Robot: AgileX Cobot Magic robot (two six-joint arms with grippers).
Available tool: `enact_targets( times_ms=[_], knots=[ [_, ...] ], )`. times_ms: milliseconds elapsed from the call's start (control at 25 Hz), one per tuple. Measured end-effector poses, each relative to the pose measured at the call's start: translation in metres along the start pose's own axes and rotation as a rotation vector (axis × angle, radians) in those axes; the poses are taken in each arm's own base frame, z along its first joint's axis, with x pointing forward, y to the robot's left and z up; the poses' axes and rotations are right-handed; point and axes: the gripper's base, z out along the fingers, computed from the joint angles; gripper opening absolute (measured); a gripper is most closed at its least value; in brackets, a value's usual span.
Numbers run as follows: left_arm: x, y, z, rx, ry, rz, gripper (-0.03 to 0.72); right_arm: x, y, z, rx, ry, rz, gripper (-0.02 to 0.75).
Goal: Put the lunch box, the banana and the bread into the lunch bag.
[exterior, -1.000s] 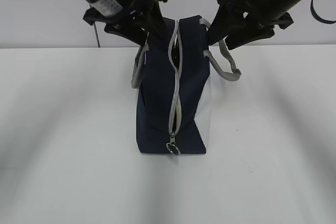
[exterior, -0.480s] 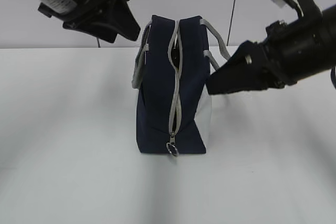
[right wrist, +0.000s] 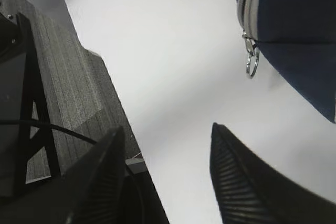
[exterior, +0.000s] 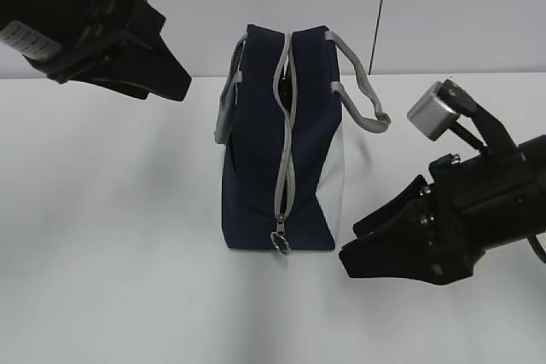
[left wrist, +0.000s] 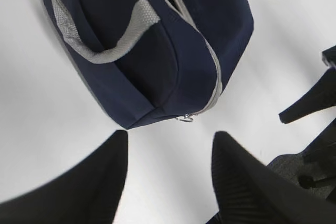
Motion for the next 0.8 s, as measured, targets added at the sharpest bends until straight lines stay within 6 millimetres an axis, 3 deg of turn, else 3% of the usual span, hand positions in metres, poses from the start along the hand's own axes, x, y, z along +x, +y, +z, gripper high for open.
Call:
enact_targets(
  times_ms=[400, 800],
  knots=[
    [0.000, 0.000, -0.001, -0.006, 0.000, 0.006, 0.370, 0.002, -0.013, 0.014, -0.015, -0.061, 0.101, 0.386],
    [0.000, 0.001, -0.001, -0.014, 0.002, 0.014, 0.370, 0.018, -0.035, 0.041, -0.037, -0.064, -0.118, 0.386]
  ],
)
